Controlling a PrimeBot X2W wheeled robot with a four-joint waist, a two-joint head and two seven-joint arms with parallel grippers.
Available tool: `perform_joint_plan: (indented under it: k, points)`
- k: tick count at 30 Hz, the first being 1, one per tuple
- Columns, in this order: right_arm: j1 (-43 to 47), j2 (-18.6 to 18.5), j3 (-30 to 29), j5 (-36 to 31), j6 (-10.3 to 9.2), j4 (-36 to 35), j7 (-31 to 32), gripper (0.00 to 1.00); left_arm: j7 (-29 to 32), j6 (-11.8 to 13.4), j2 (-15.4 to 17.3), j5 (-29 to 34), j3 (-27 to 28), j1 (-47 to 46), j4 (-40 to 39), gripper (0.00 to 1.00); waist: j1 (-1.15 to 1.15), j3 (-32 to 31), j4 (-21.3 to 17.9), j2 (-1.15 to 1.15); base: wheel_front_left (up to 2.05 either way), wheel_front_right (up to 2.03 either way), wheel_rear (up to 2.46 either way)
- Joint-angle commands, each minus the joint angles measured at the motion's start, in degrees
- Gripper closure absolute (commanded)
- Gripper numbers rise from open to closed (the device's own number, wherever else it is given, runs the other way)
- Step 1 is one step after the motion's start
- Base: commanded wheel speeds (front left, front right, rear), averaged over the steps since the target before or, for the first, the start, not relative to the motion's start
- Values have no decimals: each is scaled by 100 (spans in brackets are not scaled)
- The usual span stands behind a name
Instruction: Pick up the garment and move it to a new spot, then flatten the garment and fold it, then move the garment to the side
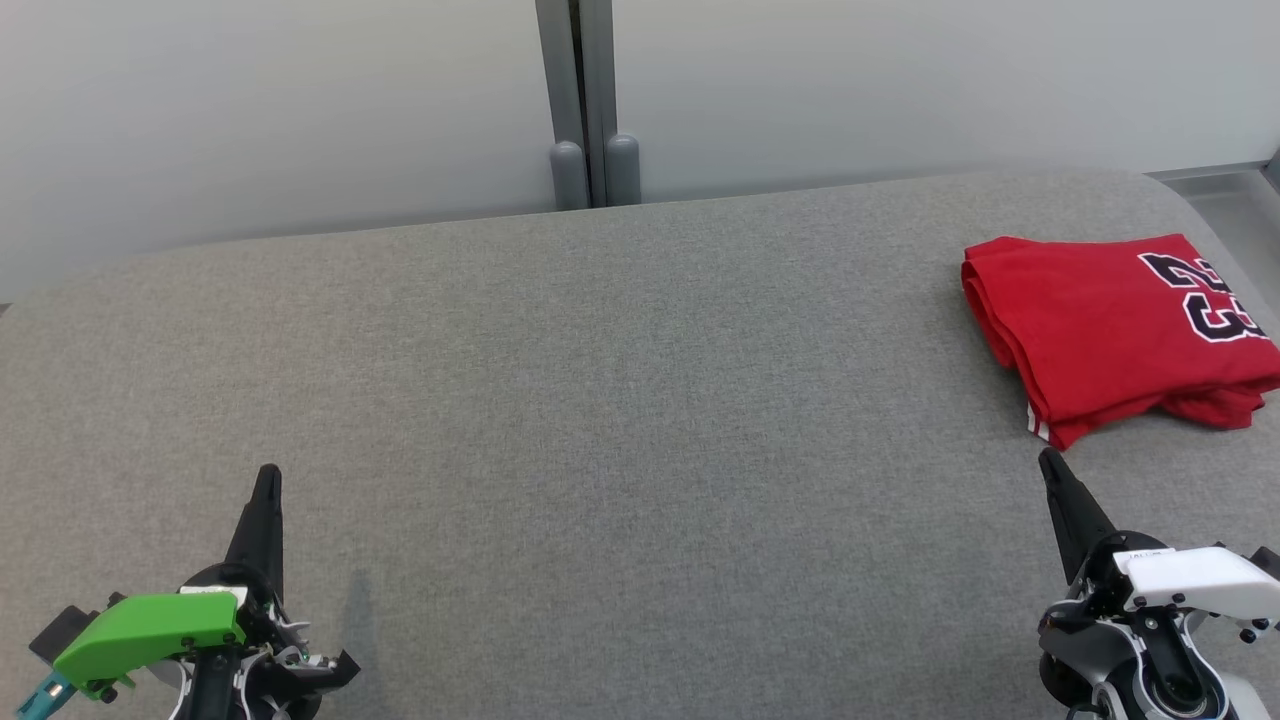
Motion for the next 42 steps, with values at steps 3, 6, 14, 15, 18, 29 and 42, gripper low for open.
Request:
perform_joint_plan:
  k: [3,6,14,15,18,29,42]
  points:
    - [-43,-32,-10,18,-4,-25,11,100,5,-34,8,32,23,-65,-5,100,0,0,0,0,0,0,0]
    - [-42,-32,-10,18,-4,-25,11,100,6,-34,6,34,23,-65,-5,100,0,0,0,0,0,0,0]
    - [-42,-32,-10,18,-4,-25,11,100,10,-33,4,33,26,-65,-5,100,0,0,0,0,0,0,0]
    - [-42,-32,-10,18,-5,-25,11,100,10,-33,4,33,27,-65,-5,100,0,0,0,0,0,0,0]
    - [-42,-32,-10,18,-5,-25,12,100,11,-33,4,34,26,-65,-5,100,0,0,0,0,0,0,0]
    - [-42,-31,-9,18,-4,-25,12,100,16,-33,1,37,30,-66,-5,100,0,0,0,0,0,0,0]
    - [-42,-31,-9,19,-4,-25,11,100,19,-33,-2,37,31,-66,-5,100,0,0,0,0,0,0,0]
